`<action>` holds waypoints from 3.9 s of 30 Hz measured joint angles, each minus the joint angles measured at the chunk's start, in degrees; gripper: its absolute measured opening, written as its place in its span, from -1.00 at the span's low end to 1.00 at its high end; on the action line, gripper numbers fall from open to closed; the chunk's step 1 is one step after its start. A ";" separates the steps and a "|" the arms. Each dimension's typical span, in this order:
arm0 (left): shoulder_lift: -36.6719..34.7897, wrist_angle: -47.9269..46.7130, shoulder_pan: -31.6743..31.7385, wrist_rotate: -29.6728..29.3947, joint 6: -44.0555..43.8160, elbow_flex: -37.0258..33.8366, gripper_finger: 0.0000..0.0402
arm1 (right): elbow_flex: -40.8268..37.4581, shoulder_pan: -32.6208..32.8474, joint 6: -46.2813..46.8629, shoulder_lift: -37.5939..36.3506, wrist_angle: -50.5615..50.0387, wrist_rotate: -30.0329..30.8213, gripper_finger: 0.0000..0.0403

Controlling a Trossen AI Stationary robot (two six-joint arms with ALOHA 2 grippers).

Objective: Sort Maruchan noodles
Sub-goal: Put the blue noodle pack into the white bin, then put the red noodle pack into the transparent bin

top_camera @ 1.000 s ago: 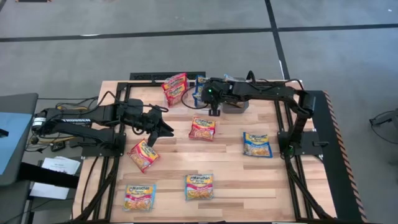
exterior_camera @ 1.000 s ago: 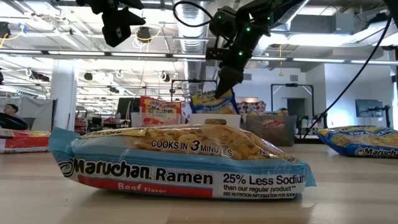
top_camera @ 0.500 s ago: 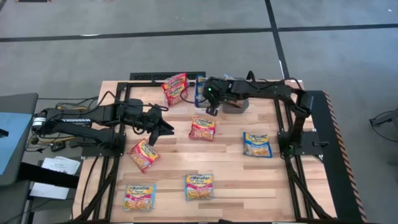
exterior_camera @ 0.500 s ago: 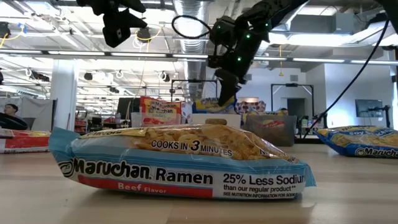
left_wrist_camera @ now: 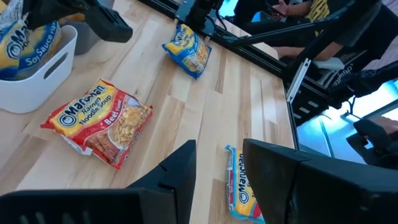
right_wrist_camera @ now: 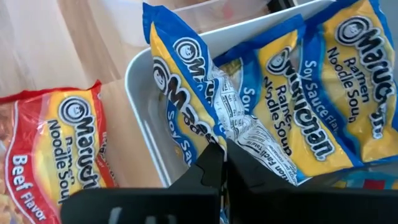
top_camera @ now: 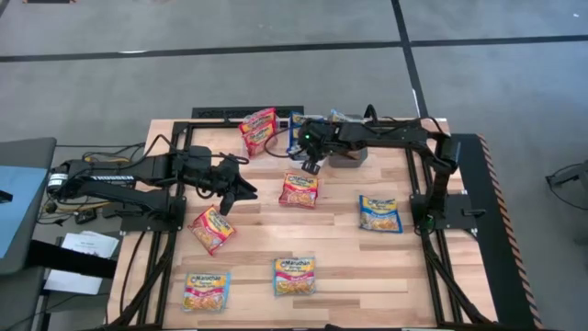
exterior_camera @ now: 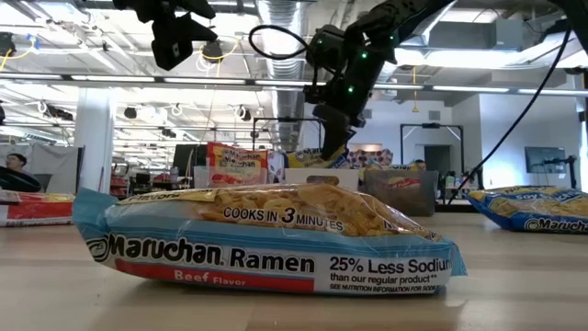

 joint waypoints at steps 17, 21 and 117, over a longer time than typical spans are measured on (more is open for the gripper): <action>0.00 -0.70 0.00 0.02 0.00 0.00 -0.41 | 4.94 -2.35 6.61 -0.15 -4.77 0.04 -0.54; 0.00 -0.81 0.00 0.02 0.00 0.00 -0.41 | 5.40 -2.35 6.66 -0.15 -5.16 0.00 -0.40; 0.00 -1.09 0.02 -1.56 0.63 0.00 -0.41 | 12.55 -5.57 18.24 3.72 -23.38 -14.32 -0.20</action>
